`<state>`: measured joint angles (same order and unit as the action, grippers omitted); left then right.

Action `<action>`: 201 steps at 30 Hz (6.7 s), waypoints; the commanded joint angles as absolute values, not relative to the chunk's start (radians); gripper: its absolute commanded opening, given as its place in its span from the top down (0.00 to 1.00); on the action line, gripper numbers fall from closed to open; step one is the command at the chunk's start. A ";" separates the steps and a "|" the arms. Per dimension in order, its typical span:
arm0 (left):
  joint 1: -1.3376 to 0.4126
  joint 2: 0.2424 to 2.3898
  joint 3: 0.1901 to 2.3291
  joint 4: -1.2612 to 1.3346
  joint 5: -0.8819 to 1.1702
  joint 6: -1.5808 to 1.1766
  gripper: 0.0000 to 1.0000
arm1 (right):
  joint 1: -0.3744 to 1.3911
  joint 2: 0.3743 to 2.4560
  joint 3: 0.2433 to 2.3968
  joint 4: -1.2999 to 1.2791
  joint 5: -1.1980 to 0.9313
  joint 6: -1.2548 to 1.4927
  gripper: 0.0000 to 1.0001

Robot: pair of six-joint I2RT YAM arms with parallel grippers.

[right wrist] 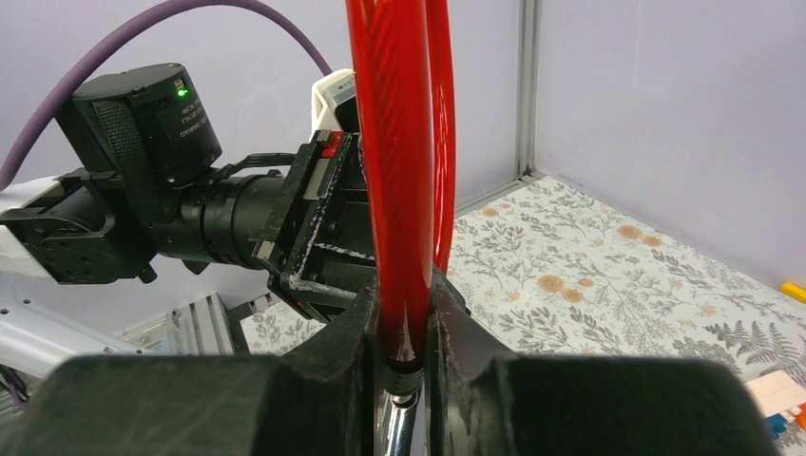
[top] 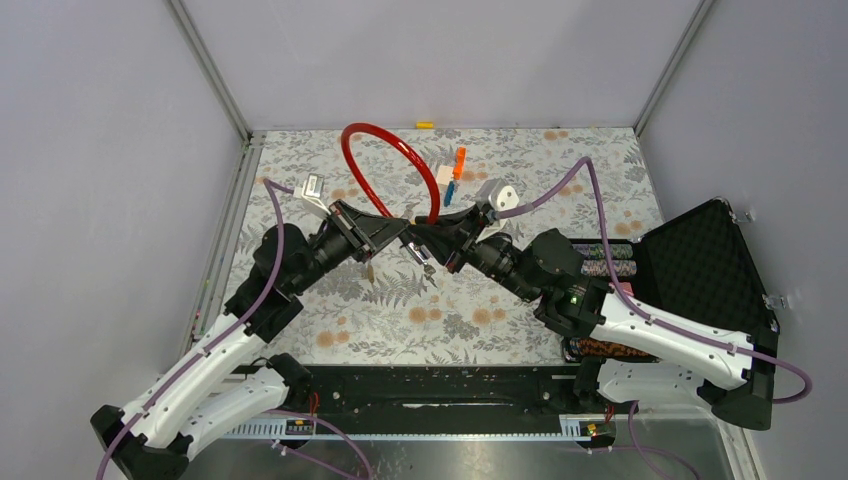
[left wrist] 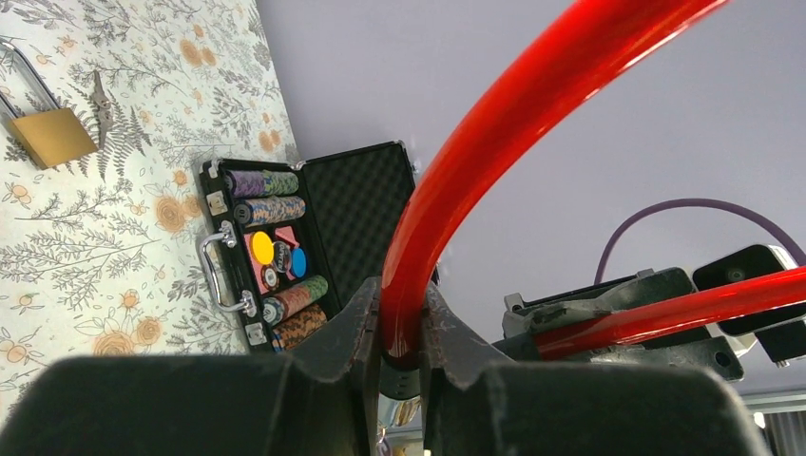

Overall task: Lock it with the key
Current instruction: Lock the lock, then place the lock at the center of the board, then place the key at the center of the board.

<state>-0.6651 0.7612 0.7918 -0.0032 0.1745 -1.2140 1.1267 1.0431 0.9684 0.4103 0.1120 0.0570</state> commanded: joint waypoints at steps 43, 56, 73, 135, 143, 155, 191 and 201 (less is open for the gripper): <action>-0.568 0.733 0.698 0.320 0.310 -1.549 1.00 | 1.174 1.062 0.873 0.495 0.103 -0.039 0.85; -0.565 0.732 0.644 0.355 0.297 -1.562 1.00 | 1.174 0.971 0.985 0.345 0.118 0.060 0.45; -0.564 0.733 0.698 0.351 0.256 -1.535 1.00 | 1.174 0.878 0.964 0.070 0.161 0.217 0.43; -0.529 0.681 0.770 0.163 0.123 -1.404 1.00 | 1.243 0.891 1.076 -0.277 0.161 -0.270 1.00; -0.519 0.655 0.745 0.099 0.095 -1.204 1.00 | 1.242 0.889 1.003 -0.186 0.484 0.004 1.00; -0.526 0.711 0.513 0.105 0.313 -0.931 1.00 | 1.226 0.888 0.841 -0.244 0.757 0.588 1.00; -0.776 1.139 0.413 -0.010 0.006 -0.885 0.33 | 1.093 1.271 0.710 0.014 0.513 0.974 1.00; -0.779 0.768 0.509 -0.382 -0.225 -0.859 0.01 | 1.078 1.401 0.780 -0.083 0.483 1.030 0.46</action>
